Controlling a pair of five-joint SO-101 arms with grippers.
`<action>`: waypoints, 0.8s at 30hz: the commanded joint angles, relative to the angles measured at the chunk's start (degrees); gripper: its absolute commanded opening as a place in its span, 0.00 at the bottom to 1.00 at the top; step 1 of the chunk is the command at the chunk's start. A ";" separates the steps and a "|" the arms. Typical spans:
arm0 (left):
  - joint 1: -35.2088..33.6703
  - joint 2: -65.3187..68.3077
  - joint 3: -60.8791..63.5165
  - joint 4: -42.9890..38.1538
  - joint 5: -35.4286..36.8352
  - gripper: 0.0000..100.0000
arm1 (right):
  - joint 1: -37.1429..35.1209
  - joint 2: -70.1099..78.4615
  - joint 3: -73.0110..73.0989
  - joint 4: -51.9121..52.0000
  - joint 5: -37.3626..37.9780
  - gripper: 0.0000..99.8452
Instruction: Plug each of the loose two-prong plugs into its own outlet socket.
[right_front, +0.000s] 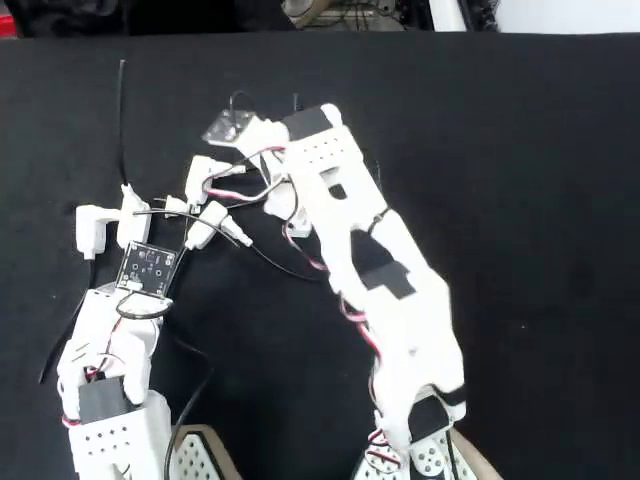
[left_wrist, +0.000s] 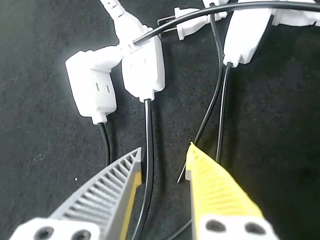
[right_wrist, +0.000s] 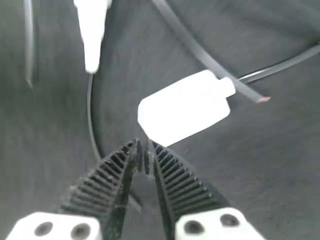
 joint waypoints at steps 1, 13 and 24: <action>0.48 -0.70 1.10 1.23 -0.44 0.15 | -0.88 -9.98 9.10 -13.01 -4.22 0.03; 0.48 -0.70 1.10 1.32 -0.44 0.15 | -0.88 -3.03 16.22 -26.73 -44.57 0.22; 0.48 -0.70 1.10 1.32 -0.44 0.15 | -0.26 -0.22 16.48 -19.34 -45.71 0.22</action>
